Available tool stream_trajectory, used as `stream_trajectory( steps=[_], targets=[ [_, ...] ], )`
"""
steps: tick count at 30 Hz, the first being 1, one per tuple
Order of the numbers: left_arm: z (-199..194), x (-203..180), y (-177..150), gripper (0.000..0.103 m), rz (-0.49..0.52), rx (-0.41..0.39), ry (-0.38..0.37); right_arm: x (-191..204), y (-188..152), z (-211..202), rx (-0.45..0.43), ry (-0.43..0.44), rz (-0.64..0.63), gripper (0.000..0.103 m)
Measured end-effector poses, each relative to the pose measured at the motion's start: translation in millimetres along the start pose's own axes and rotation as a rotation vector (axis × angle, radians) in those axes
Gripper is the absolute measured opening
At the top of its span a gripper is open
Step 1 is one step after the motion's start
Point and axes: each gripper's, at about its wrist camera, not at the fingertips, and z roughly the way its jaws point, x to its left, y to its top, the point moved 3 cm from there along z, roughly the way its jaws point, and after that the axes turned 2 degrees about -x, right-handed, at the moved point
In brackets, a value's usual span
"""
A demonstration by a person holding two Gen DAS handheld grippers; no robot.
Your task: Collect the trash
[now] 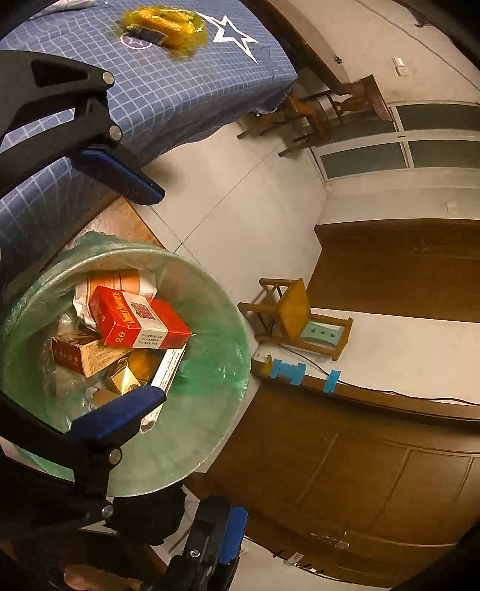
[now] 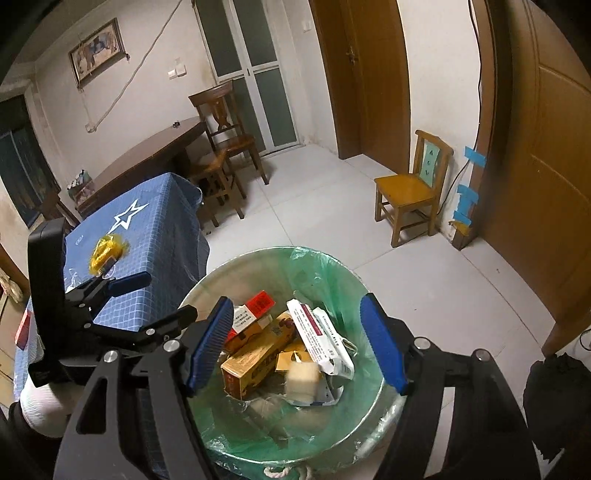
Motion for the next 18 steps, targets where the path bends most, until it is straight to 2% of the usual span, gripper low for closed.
stream_trajectory(
  steps=[5,8,9,11,14,18],
  targets=[
    [-17,-4,-6,0.098,0.004,-0.012,-0.003,7,0,-13,-0.025,0.004,-0.007,0.068],
    [-38,-2,-9,0.098,-0.002,-0.040,-0.016,21,-1,-32,-0.079,0.018,-0.032,0.068],
    [-51,1,-13,0.098,0.002,-0.064,-0.018,31,-4,-44,-0.114,0.031,-0.049,0.070],
    [-75,5,-17,0.098,0.006,-0.110,-0.007,44,-8,-62,-0.176,0.040,-0.073,0.084],
    [-130,25,-32,0.098,-0.026,-0.218,0.017,74,-25,-98,-0.291,0.039,-0.127,0.097],
    [-200,49,-58,0.098,-0.054,-0.354,0.131,94,-45,-128,-0.379,0.025,-0.140,0.097]
  ],
)
